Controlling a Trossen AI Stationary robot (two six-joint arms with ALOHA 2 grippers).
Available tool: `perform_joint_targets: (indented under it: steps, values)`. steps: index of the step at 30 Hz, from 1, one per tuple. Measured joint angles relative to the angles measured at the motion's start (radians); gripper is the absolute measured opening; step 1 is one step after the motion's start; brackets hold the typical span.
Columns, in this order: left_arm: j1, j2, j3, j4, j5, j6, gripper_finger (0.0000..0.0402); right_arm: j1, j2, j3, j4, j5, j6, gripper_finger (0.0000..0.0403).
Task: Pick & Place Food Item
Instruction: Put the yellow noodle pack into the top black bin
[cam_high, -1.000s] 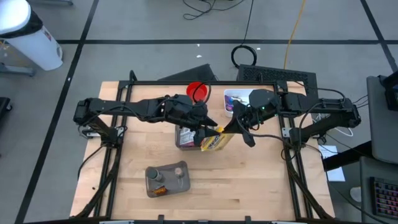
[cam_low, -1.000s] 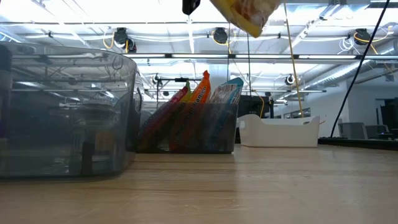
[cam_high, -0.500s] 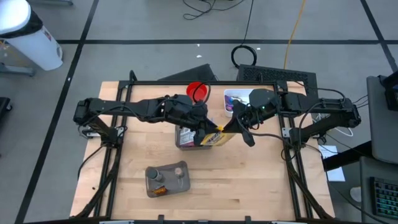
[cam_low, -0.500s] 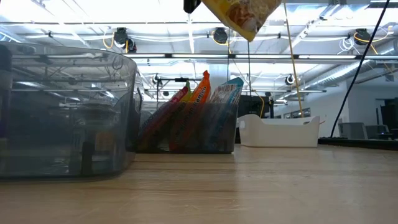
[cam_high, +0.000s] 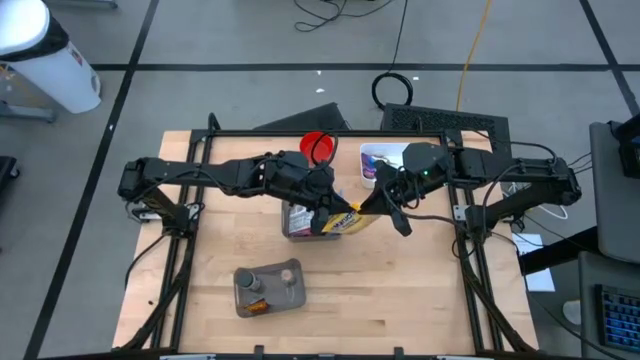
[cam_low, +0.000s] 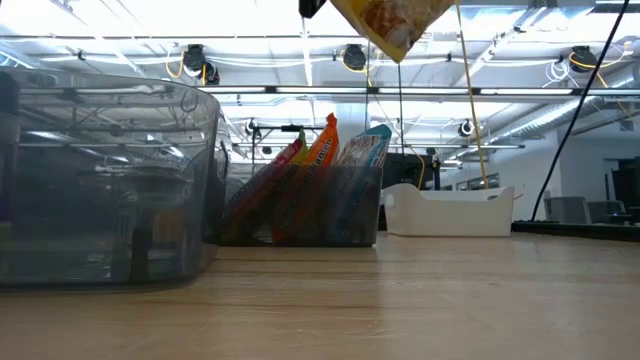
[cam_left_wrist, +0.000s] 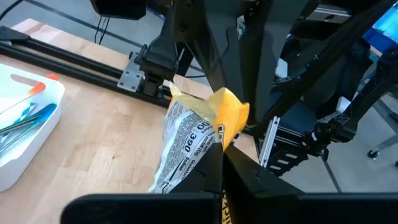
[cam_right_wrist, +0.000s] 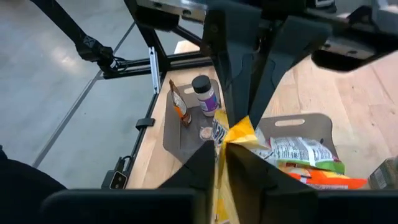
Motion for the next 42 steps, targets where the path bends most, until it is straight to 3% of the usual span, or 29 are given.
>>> perform_joint_targets:
  steps: [10, 17, 29, 35, 42]
  values:
    - [-0.002, 0.0, 0.0, -0.001, 0.053, -0.01, 0.0002, -0.065, -0.054, 0.0, -0.038, 0.001, -0.005, 0.0161]
    - [-0.002, 0.0, 0.0, 0.024, 0.055, -0.01, 0.0002, -0.086, -0.059, 0.0, -0.183, -0.001, -0.045, 0.0203]
    - [-0.001, 0.0, 0.0, 0.067, 0.077, -0.01, 0.0001, -0.086, -0.053, 0.0, -0.232, -0.006, -0.098, 0.0196]
    - [-0.001, 0.0, 0.0, 0.069, 0.078, -0.01, 0.0002, -0.086, -0.044, -0.002, -0.242, -0.08, -0.102, 0.0188]
    - [0.004, 0.0, 0.0, 0.07, 0.077, -0.007, 0.0001, -0.086, -0.042, -0.003, -0.255, -0.08, -0.111, 0.0159]
